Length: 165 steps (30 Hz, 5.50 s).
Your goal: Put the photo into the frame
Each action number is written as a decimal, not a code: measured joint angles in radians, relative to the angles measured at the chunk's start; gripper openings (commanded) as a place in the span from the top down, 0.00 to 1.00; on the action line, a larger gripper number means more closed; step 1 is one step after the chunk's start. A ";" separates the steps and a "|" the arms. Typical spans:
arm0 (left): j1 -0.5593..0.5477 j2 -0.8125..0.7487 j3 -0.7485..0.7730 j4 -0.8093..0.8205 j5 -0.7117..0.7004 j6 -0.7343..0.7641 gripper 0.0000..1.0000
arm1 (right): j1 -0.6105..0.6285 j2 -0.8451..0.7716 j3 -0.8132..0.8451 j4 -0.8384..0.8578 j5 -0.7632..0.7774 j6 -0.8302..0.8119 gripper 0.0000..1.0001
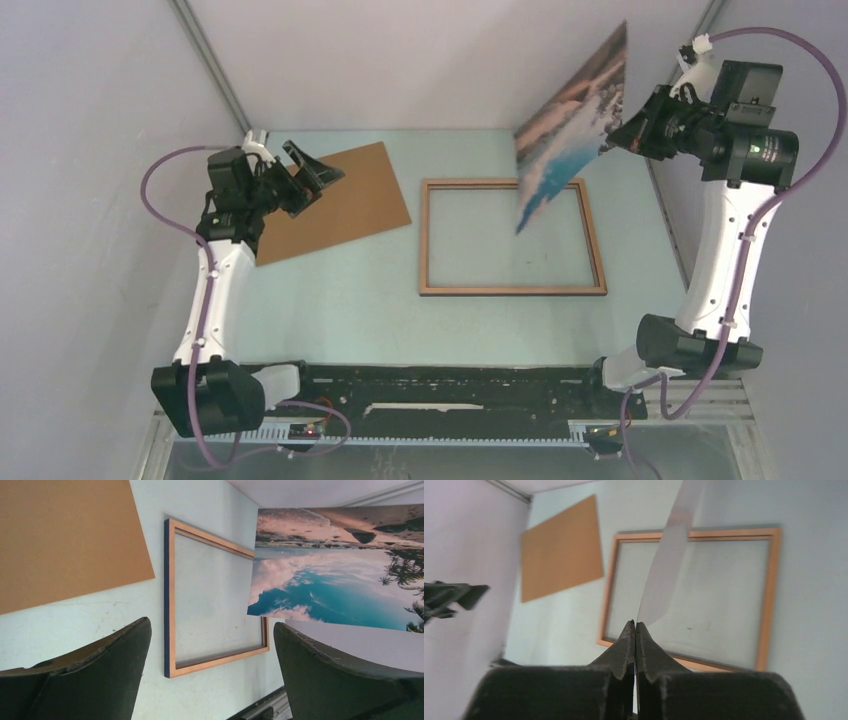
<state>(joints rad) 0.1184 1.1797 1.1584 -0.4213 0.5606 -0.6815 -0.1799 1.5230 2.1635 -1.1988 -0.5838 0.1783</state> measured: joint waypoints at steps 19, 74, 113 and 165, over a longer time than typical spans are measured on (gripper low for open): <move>-0.030 -0.041 -0.100 0.014 0.071 0.002 0.00 | 0.593 0.111 0.010 -0.065 0.811 -0.441 1.00; -0.420 0.487 -0.533 1.069 0.031 -0.914 0.40 | 1.153 0.381 -0.492 0.223 0.874 -0.098 1.00; -0.492 0.506 -0.153 0.313 -0.130 -0.225 1.00 | 1.229 0.211 -0.529 0.161 1.004 0.025 0.23; -0.543 0.979 0.478 -0.111 0.044 0.058 1.00 | 0.790 -0.421 -0.936 0.268 0.801 0.045 0.17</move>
<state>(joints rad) -0.4244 2.1586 1.6367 -0.5323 0.6044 -0.6231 0.6098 1.1019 1.2274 -0.9310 0.2169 0.2230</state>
